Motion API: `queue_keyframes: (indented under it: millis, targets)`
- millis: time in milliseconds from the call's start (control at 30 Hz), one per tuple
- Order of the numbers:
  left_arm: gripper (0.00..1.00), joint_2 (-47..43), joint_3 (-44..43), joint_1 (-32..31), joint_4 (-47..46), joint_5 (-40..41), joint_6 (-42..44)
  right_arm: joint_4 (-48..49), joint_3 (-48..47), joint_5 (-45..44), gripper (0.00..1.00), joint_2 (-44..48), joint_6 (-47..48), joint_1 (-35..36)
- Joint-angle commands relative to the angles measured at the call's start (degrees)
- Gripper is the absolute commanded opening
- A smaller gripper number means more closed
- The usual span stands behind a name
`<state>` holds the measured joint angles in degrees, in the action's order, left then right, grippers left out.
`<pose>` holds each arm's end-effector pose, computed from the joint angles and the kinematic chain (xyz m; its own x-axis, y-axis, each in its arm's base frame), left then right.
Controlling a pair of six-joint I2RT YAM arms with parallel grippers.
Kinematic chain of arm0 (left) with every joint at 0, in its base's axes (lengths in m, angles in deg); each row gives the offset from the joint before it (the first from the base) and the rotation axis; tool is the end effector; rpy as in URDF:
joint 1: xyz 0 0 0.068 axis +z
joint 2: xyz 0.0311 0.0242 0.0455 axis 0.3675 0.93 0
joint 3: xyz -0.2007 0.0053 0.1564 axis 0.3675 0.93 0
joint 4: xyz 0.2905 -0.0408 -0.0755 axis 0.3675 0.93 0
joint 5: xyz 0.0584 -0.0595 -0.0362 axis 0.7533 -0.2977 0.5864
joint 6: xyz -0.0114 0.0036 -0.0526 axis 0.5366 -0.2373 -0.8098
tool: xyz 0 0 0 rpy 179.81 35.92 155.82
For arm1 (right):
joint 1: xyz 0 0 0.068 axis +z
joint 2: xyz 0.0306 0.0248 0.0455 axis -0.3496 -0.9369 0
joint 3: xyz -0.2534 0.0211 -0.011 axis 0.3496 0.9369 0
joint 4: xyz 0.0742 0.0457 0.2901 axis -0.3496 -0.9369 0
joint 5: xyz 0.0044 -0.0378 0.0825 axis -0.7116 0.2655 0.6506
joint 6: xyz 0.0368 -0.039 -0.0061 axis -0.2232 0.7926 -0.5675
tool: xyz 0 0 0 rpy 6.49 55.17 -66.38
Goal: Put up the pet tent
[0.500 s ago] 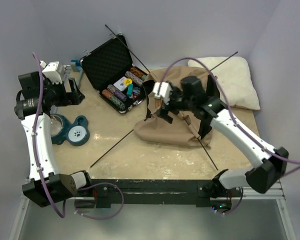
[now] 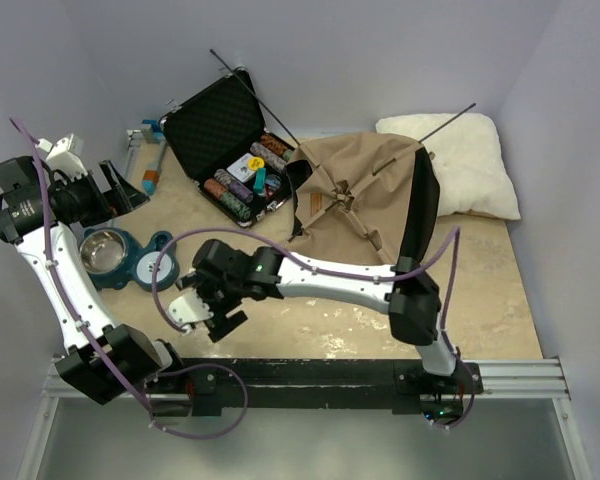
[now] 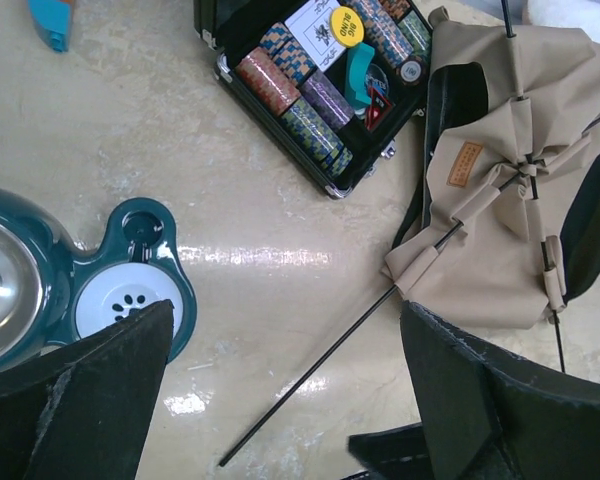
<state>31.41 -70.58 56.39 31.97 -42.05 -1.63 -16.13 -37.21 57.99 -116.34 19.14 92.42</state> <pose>0.2418 0.1385 0.3939 -0.5996 -0.4096 -0.6875 -0.0245 0.8681 -0.4958 0.1419 0.4681 0.2623 0.6360 -0.5037 -0.5847 -0.7693 -0.4733 -0.4291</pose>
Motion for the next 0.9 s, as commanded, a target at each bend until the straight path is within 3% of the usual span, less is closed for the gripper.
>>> queue_keyframes:
  millis: [0,267,433,800,867]
  targets:
    - [1.00,0.5,-2.7,1.2,1.3,-4.9,-0.8,-4.4,-5.2,0.1,0.98,-4.9,8.9,1.7]
    - [1.00,-0.1,-2.1,1.8,0.7,-6.0,-0.8,1.4,-6.4,-2.4,0.93,-12.0,11.8,2.0]
    - [1.00,-0.1,-1.7,2.0,0.4,-6.9,-0.8,2.7,-6.5,-1.6,0.84,-16.1,13.2,2.0]
    - [1.00,0.0,-1.0,2.1,0.4,-8.4,-0.8,-10.6,-17.9,1.0,0.50,-28.5,17.7,-1.1]
    - [0.99,0.2,-1.0,2.2,0.3,-8.5,-0.8,-13.9,-19.4,0.4,0.35,-29.5,18.7,-2.1]
